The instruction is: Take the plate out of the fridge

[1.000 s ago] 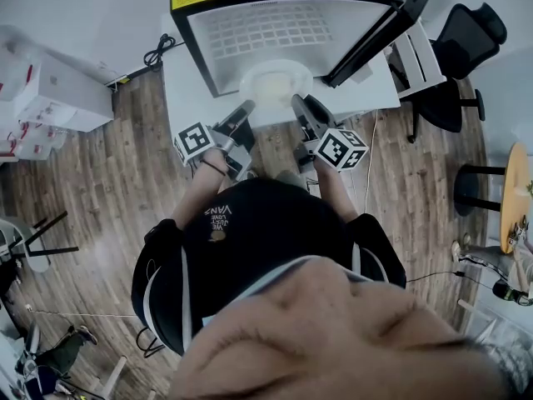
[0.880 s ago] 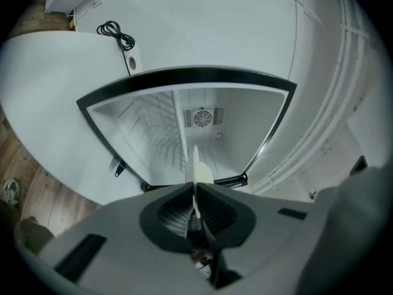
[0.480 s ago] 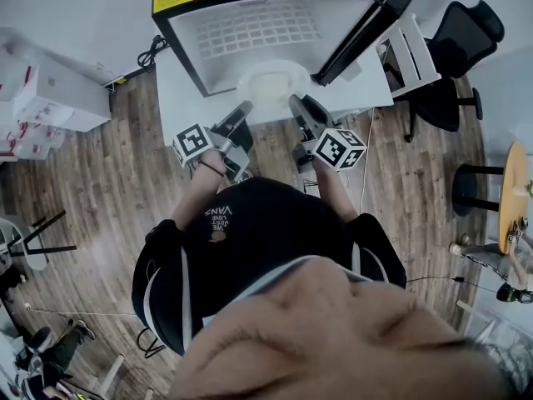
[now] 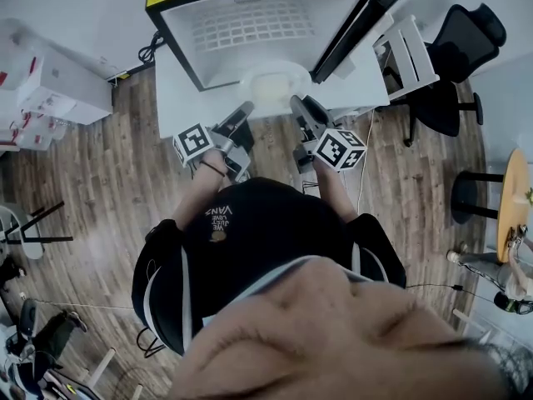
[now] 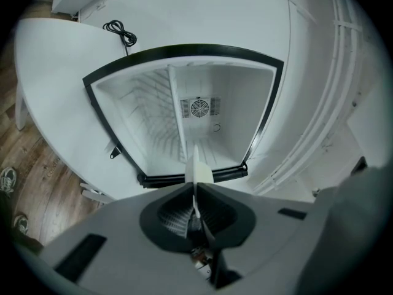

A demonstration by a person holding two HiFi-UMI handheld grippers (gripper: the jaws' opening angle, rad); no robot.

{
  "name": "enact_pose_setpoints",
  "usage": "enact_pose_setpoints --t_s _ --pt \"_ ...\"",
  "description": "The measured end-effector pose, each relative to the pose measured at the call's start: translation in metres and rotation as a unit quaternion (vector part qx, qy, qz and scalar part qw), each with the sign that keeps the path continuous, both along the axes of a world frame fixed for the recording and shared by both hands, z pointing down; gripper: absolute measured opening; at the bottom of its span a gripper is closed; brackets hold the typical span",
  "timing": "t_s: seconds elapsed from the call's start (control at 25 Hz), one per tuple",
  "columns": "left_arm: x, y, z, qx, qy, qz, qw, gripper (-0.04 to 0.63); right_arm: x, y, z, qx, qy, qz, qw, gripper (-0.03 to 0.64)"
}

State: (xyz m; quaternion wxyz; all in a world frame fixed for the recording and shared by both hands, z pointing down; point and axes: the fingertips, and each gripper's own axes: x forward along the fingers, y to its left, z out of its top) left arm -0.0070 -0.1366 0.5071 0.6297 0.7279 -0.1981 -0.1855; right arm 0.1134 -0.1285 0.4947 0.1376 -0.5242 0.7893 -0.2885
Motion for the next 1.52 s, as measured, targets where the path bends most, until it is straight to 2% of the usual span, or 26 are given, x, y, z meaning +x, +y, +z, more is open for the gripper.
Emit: enact_pose_setpoints --t_s 1.52 --pt "0.015 0.101 0.006 0.001 0.004 -0.072 0.9974 0.032 0.015 0.084 0.008 -0.003 0.002 -0.077 0.997 0.140"
